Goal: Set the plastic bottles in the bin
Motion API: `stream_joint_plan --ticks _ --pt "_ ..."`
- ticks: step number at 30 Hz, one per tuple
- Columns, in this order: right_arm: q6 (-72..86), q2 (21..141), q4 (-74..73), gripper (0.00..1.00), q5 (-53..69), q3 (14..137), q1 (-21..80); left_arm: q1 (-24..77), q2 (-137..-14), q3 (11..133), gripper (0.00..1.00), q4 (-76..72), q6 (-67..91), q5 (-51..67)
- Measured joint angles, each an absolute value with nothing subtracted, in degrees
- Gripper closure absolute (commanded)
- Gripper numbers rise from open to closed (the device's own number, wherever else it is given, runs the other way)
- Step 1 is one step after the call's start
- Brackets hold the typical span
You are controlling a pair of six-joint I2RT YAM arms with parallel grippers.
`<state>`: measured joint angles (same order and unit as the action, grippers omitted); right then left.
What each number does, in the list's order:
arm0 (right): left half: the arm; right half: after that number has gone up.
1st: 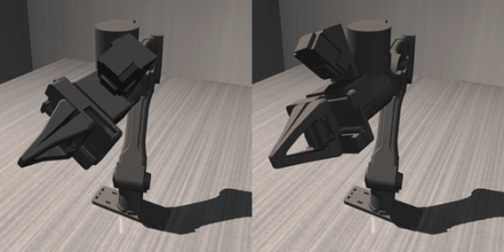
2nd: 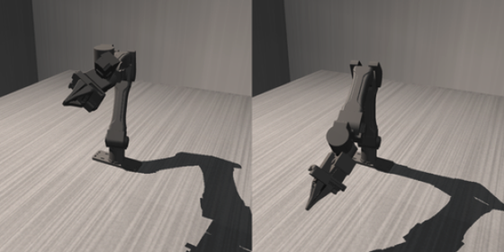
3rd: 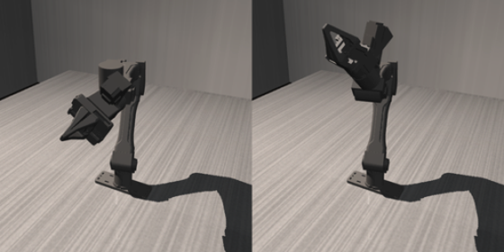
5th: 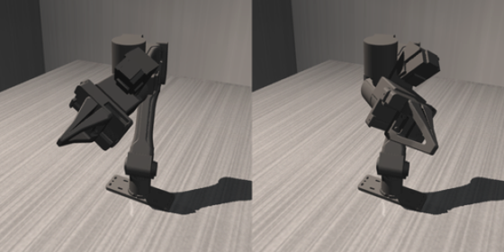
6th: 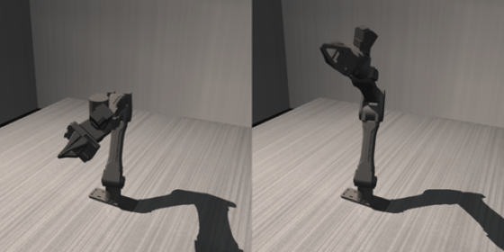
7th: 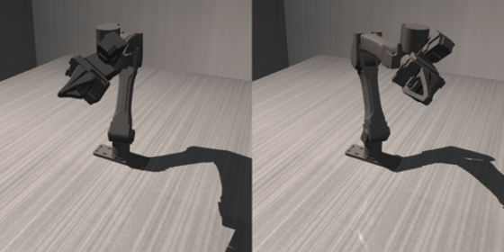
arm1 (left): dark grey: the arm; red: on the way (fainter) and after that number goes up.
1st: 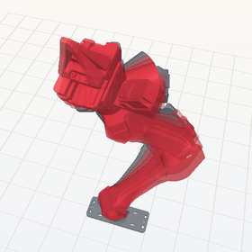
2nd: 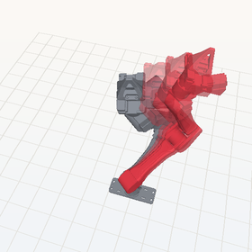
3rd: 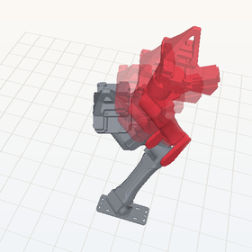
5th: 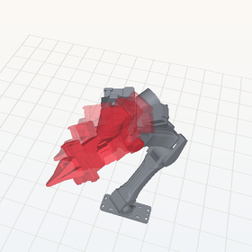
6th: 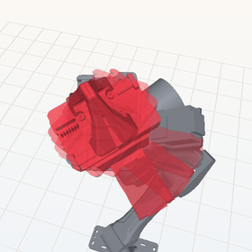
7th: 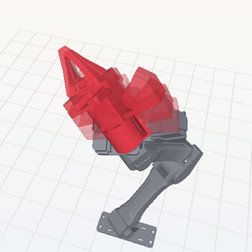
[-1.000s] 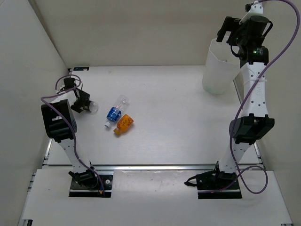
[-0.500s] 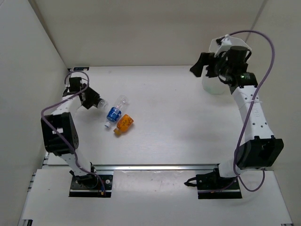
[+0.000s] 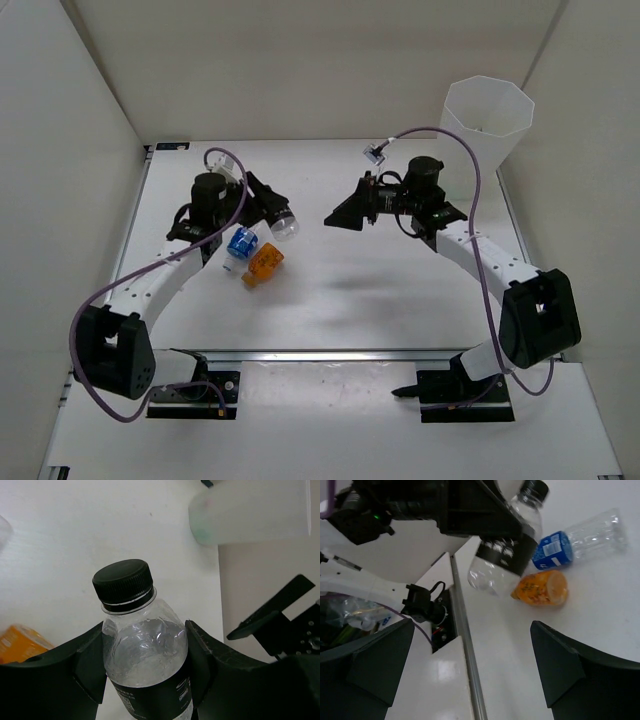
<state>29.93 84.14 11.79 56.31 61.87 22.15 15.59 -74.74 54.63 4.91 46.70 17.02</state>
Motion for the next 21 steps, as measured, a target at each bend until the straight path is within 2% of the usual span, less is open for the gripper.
stream_joint_plan --ticks 7,15,18,21 --pt "36.5 84.1 23.0 0.01 57.7 55.8 26.7 20.4 -72.5 46.4 0.69 -4.4 53.3 24.3" --pt "41.3 86.1 28.0 0.0 56.7 54.0 29.3 22.7 -67.3 43.1 0.74 -14.3 58.4 29.5" --pt "44.5 87.6 31.9 0.06 57.4 53.4 29.7 23.7 -67.1 42.3 0.74 -15.1 58.4 29.5" --pt "46.4 88.4 34.1 0.16 57.5 53.4 30.9 24.5 -67.4 41.3 0.74 -16.0 58.6 29.9"
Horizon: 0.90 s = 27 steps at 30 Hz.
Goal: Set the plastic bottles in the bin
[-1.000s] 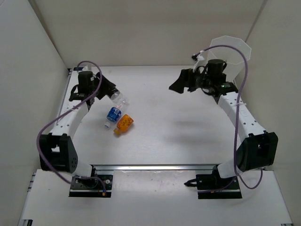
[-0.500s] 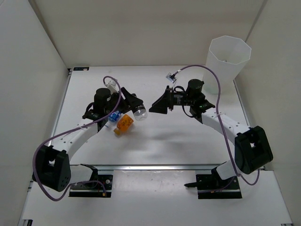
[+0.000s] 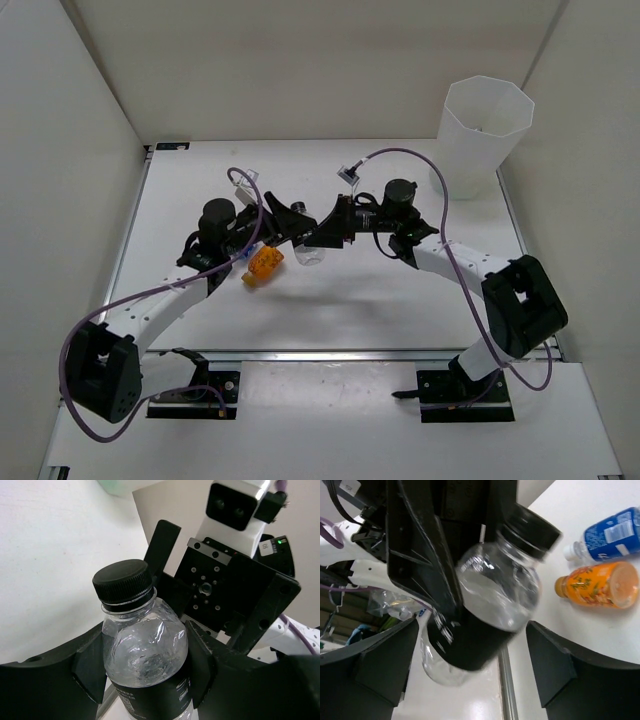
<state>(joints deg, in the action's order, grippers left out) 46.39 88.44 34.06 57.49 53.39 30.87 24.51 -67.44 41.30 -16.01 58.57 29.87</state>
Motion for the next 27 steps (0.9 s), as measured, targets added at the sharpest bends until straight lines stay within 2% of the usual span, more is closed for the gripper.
stream_joint_plan --ticks 1,2,10,12,14,15,16,17,18,19,20,22,25,27 --pt "47.0 88.7 34.9 0.24 57.5 53.4 31.3 24.8 -67.7 41.3 0.74 -16.1 58.5 29.8" --pt "47.4 89.0 35.8 0.27 57.6 53.4 31.6 25.2 -68.0 41.3 0.74 -16.2 58.2 29.8" --pt "55.6 91.7 43.2 0.38 58.6 51.2 31.0 25.2 -70.1 41.3 0.7 -19.0 56.3 30.4" --pt "57.7 92.2 45.6 0.48 58.9 50.5 30.9 25.5 -70.5 41.3 0.71 -19.3 55.5 30.6" --pt "59.9 93.3 48.0 0.72 59.6 50.5 30.7 25.5 -70.9 41.4 0.7 -20.2 55.1 30.9" --pt "60.7 93.8 49.0 0.77 60.1 50.5 30.6 25.5 -71.1 41.4 0.69 -20.5 55.0 31.0" --pt "61.6 94.2 49.8 0.94 60.5 50.5 30.6 25.5 -71.4 41.4 0.68 -20.9 54.9 31.4" --pt "62.4 94.6 50.4 0.99 60.9 50.5 30.4 25.5 -71.6 41.4 0.67 -21.3 54.8 31.8" --pt "62.9 94.7 50.8 0.99 61.3 50.5 30.3 25.5 -71.7 41.4 0.61 -21.5 54.7 31.9" --pt "63.3 94.7 50.9 1.0 61.6 50.5 30.3 25.5 -71.7 41.4 0.49 -21.6 54.6 32.1" --pt "63.5 94.7 51.0 1.0 61.8 50.5 30.2 25.5 -71.7 41.4 0.44 -21.8 54.4 32.5" --pt "63.7 94.7 51.1 1.0 62.1 50.5 30.2 25.5 -71.7 41.4 0.39 -22.2 54.0 33.0" --pt "63.1 94.4 49.9 0.99 62.2 50.5 30.2 25.0 -71.7 41.7 0.4 -21.4 53.1 33.7" --pt "62.3 93.6 48.5 0.99 62.1 50.5 30.2 24.9 -71.7 42.2 0.54 -20.6 52.4 34.2"
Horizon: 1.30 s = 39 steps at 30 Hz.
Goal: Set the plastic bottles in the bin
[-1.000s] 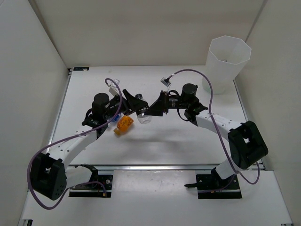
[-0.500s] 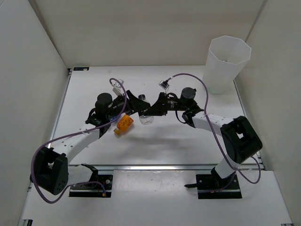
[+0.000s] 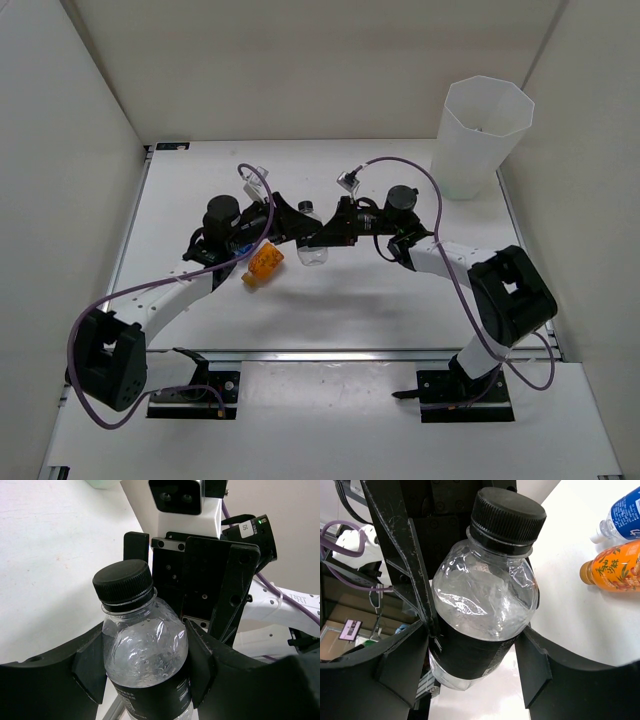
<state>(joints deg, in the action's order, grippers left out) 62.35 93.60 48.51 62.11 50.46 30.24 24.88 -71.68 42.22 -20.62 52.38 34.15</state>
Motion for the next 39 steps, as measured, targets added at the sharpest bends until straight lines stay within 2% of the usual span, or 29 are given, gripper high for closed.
stream_joint_plan --ticks 2,5,7,8,11,15,20,25,26,27,28,29,30,31,34,36,37,39 --pt "61.4 92.6 47.1 1.0 62.0 50.4 30.3 24.9 -71.4 42.4 0.65 -20.7 52.2 34.7" --pt "60.4 91.5 45.4 0.99 62.0 50.4 30.4 25.1 -71.3 42.5 0.7 -21.1 52.0 35.7" --pt "60.4 91.4 45.2 0.57 62.5 50.4 30.5 25.3 -71.3 42.5 0.7 -21.4 52.0 36.1" --pt "60.6 91.4 45.3 0.41 62.7 50.4 30.5 25.4 -71.3 42.5 0.72 -21.5 52.0 36.2" --pt "62.7 91.4 46.9 0.21 62.9 50.0 30.5 25.5 -71.3 42.5 0.73 -21.7 52.2 36.7" --pt "66.0 91.4 51.3 0.13 66.0 48.2 31.0 25.3 -71.1 42.5 0.75 -21.9 52.1 36.3" --pt "67.2 91.4 51.9 0.27 67.2 47.1 31.2 25.0 -70.2 42.5 0.75 -22.1 51.9 35.5" --pt "66.8 91.4 50.8 0.26 67.5 48.8 31.9 26.4 -70.2 42.5 0.76 -23.2 52.4 35.8" --pt "66.8 91.4 50.9 0.34 67.4 48.9 31.9 26.5 -70.3 42.5 0.77 -23.6 52.6 35.8" --pt "66.7 91.4 50.9 0.54 67.4 49.0 31.9 26.6 -70.4 42.4 0.77 -23.8 52.9 35.8" --pt "66.5 91.4 50.5 0.62 67.2 49.0 31.8 26.7 -70.4 42.4 0.76 -24.4 53.3 35.9" --pt "66.6 91.5 50.9 0.86 67.3 49.0 31.8 26.7 -70.4 42.4 0.74 -24.6 53.3 35.6" --pt "66.4 91.5 50.8 1.0 67.5 49.2 31.7 26.7 -70.4 42.3 0.68 -24.7 53.6 35.7" --pt "66.4 91.5 50.2 1.0 67.3 49.4 31.8 26.8 -70.4 42.3 0.58 -24.9 53.8 35.7" --pt "66.2 91.6 49.2 1.0 67.4 50.3 31.6 26.6 -70.4 42.3 0.53 -25.6 53.6 35.6" --pt "66.2 91.6 48.8 1.0 67.4 50.4 31.4 26.3 -70.3 42.3 0.29 -25.5 53.0 35.4" --pt "66.1 91.6 48.4 1.0 67.4 50.4 31.0 26.1 -70.1 42.3 0.11 -25.2 52.6 35.3" --pt "65.4 91.4 47.5 1.0 67.7 50.4 30.7 25.6 -69.6 42.3 0.01 -23.8 51.5 35.4"
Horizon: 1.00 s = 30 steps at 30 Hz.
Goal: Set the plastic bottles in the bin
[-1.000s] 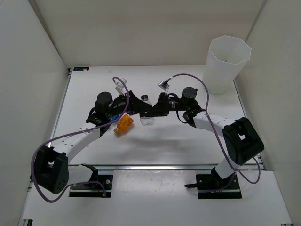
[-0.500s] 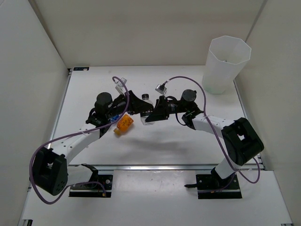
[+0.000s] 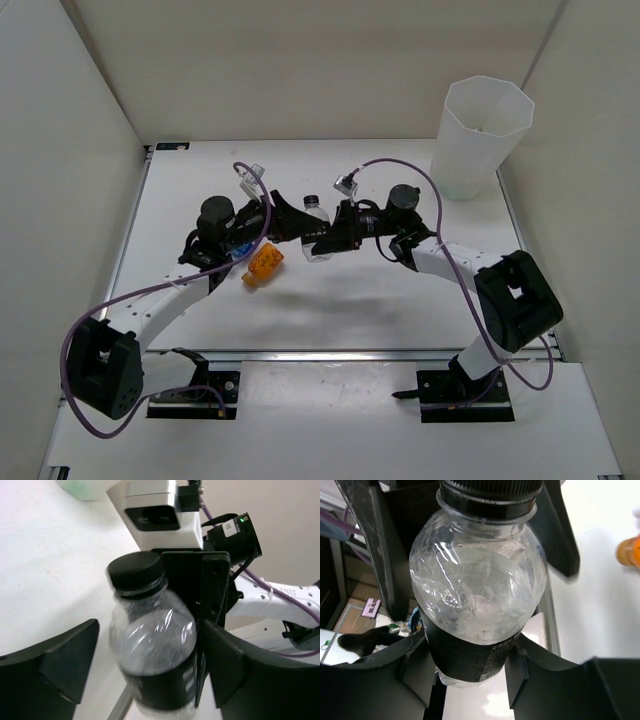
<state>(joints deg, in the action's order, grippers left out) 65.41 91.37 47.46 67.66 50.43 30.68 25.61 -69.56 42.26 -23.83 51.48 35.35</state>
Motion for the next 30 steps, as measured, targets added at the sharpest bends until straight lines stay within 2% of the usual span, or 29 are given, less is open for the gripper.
stream_joint_plan --ticks 7,11,13,15,18,20,22,30 --pt "57.1 87.8 35.2 1.0 68.0 51.3 23.7 19.6 -64.1 42.5 0.01 -16.3 48.3 35.4" --pt "48.1 87.1 22.1 1.0 68.3 58.3 15.9 15.6 -61.9 47.7 0.02 -4.9 42.8 33.0" --pt "39.4 87.8 8.7 1.0 65.4 67.3 11.1 14.0 -62.5 52.1 0.02 2.9 39.0 29.3" --pt "30.4 90.5 -6.2 1.0 58.9 81.3 6.9 12.5 -64.4 56.0 0.01 9.6 35.4 24.9" --pt "18.3 99.5 -24.2 1.0 43.5 109.6 1.9 10.3 -68.8 58.3 0.01 16.8 31.5 19.6" --pt "13.3 107.4 -31.9 1.0 36.1 128.1 -1.7 9.1 -72.3 58.3 0.01 20.8 29.8 17.0" --pt "10.3 114.1 -36.0 1.0 31.7 140.7 -5.0 8.3 -76.2 58.6 0.01 24.5 28.1 14.0" --pt "7.4 126.0 -42.2 1.0 19.9 141.3 -15.7 6.2 -87.7 66.8 0.02 33.8 23.1 7.4"
